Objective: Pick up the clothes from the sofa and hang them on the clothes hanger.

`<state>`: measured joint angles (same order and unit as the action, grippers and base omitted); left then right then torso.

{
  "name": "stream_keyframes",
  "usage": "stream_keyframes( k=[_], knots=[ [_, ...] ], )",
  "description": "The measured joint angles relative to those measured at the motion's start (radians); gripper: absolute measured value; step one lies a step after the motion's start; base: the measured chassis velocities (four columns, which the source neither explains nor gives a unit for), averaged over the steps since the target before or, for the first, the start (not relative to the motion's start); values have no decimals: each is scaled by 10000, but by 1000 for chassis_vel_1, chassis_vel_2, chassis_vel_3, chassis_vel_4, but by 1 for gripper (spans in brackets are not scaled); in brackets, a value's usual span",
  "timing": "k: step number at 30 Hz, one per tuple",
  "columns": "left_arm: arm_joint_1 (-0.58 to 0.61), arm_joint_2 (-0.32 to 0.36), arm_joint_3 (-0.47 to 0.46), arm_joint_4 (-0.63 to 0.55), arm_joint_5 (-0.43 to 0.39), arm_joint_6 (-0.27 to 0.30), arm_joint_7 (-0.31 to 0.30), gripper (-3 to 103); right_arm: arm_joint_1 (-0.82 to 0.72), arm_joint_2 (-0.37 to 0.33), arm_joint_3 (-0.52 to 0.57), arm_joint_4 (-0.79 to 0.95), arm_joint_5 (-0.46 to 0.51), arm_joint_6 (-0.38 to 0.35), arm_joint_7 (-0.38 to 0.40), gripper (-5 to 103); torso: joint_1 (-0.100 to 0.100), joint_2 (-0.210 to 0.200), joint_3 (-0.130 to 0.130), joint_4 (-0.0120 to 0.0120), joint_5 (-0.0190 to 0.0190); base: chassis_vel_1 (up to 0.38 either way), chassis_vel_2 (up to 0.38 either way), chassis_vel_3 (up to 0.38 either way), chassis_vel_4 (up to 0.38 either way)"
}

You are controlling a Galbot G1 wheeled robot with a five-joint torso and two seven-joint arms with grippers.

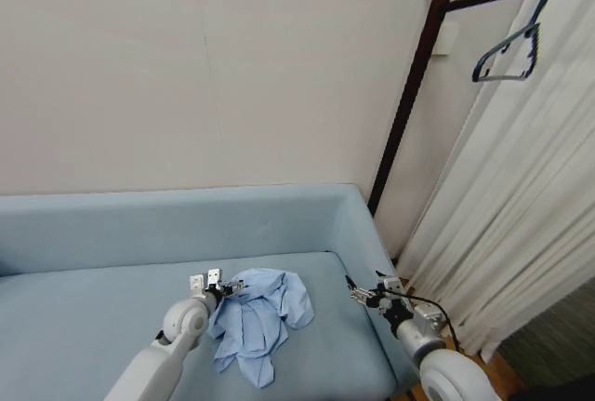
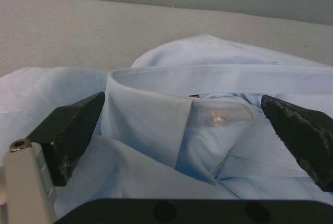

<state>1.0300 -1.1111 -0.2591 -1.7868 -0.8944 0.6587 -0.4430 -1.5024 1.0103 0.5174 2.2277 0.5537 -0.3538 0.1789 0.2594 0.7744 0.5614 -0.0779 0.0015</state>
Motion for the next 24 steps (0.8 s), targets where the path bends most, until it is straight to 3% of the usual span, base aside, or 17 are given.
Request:
stream_keyframes(
  k=[2,6,18,21,24],
  knots=[
    [27,-29,20,-134,48,19,-151,93,40,-23,-12,-30,16,6,-6,100,0,0,0,0,-1,0,0,0,0],
    [35,-33,25,-286,53,67,-234,99,124,-67,-39,-118,54,6,-19,100,-2,0,0,1,0,0,0,0,0],
    [-445,-471,431,278,-265,107,-830,101,251,-181,-117,-394,104,29,-86,100,-1,0,0,0,0,0,0,0,0],
    [-477,-518,479,373,-261,60,-925,94,267,-185,-118,-441,104,37,-87,100,-1,0,0,0,0,0,0,0,0],
    [-473,-492,484,401,-240,25,-1022,79,284,-176,-128,-506,104,41,-87,100,-1,0,0,0,0,0,0,0,0]
  ],
)
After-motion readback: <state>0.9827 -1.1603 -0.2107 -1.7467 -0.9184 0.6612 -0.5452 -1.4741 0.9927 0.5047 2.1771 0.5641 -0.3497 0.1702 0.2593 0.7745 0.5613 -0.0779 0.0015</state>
